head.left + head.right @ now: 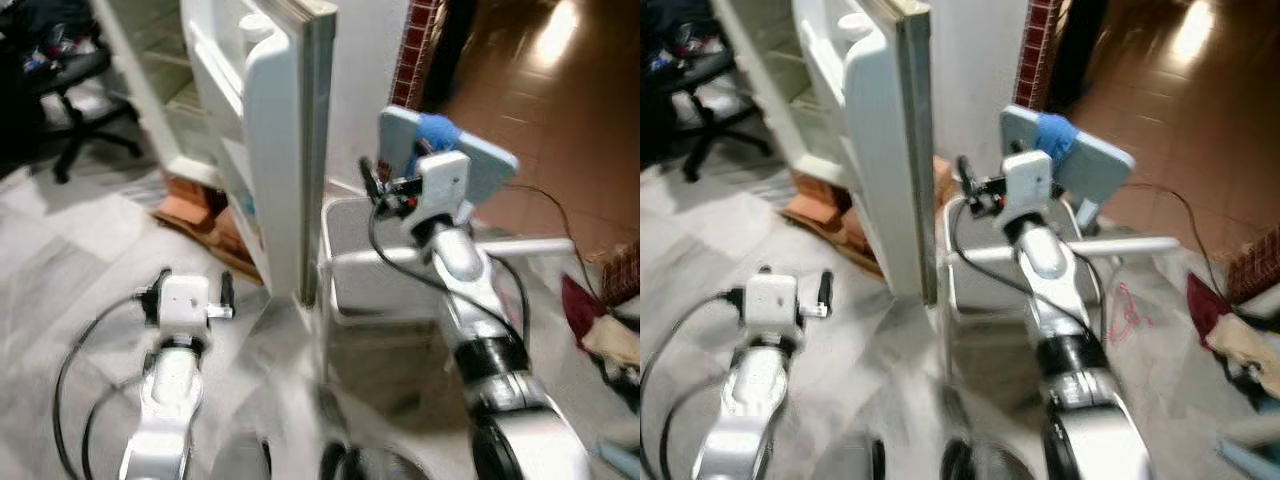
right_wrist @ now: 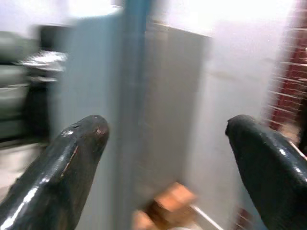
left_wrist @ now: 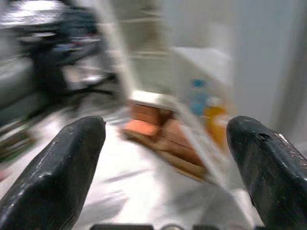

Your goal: Restocking fridge

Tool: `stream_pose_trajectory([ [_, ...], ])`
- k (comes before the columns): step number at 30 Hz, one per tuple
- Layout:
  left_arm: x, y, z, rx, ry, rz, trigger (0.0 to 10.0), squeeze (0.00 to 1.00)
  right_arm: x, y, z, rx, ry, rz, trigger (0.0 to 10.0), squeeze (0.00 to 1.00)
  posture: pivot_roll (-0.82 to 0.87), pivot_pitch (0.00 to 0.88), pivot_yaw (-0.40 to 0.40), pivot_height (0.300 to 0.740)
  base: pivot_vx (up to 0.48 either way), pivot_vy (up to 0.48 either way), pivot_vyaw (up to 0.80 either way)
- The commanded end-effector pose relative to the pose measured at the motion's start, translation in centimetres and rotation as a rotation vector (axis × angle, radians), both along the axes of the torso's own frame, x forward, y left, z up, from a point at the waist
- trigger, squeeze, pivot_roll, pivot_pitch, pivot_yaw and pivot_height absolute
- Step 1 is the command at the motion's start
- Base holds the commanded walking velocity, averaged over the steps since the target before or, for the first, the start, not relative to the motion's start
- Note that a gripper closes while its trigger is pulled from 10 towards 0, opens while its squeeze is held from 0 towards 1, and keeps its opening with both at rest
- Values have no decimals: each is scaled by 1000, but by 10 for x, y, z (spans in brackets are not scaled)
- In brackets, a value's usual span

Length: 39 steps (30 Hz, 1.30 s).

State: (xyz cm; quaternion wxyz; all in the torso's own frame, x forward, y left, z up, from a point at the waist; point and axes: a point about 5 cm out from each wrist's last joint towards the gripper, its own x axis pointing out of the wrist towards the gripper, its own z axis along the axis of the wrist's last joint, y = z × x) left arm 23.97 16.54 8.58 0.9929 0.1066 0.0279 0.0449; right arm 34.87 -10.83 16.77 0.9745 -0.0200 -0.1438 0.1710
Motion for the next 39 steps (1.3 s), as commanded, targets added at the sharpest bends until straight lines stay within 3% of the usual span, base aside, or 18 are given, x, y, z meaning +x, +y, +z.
stream_pose_trajectory([
  [1, -7, 2, -9, -10, 40, 20, 10000, 0, 2, 4, -4, -1, 30, 0, 10000, 0, 160, 87, -33, 740, 0, 0, 800],
  [3, -7, 2, -8, -16, 34, 23, 10000, 0, 2, 11, -5, -2, 30, 16, 10000, 0, 163, 86, -35, 740, 0, 0, 800],
  [7, -8, 4, -6, -37, 17, 20, 10000, 0, -1, 9, -12, 7, 48, 13, 10000, 0, 165, 85, -39, 740, 0, 0, 0],
  [13, -18, 8, 0, -46, -17, -2, 10000, 0, -30, -22, -37, -48, 69, -57, 10000, 0, 149, 84, -38, 740, 42, 0, 0],
  [17, -22, 9, 0, -50, -17, -4, 10000, 0, -40, -31, -43, -67, 77, -81, 10000, 0, 142, 81, -36, 740, 255, 0, 0],
  [19, -29, 10, 0, -52, -13, -8, 10000, 0, -57, -43, -53, -76, 117, -113, 10000, 0, 137, 77, -30, 740, 272, 0, 0],
  [22, -30, 10, 0, -53, -10, -13, 10000, 0, -65, -45, -59, -83, 142, -111, 10000, 0, 133, 76, -25, 740, 289, 0, 0],
  [29, -25, 8, 2, -49, -18, -26, 10000, 0, -59, -36, -52, -89, 119, -88, 10000, 0, 136, 75, -27, 740, 309, 0, 0],
  [39, -29, 7, -1, -60, -1, -15, 10000, 0, -51, -43, -42, -91, 99, -108, 10000, 0, 136, 85, -31, 740, 270, 0, 0],
])
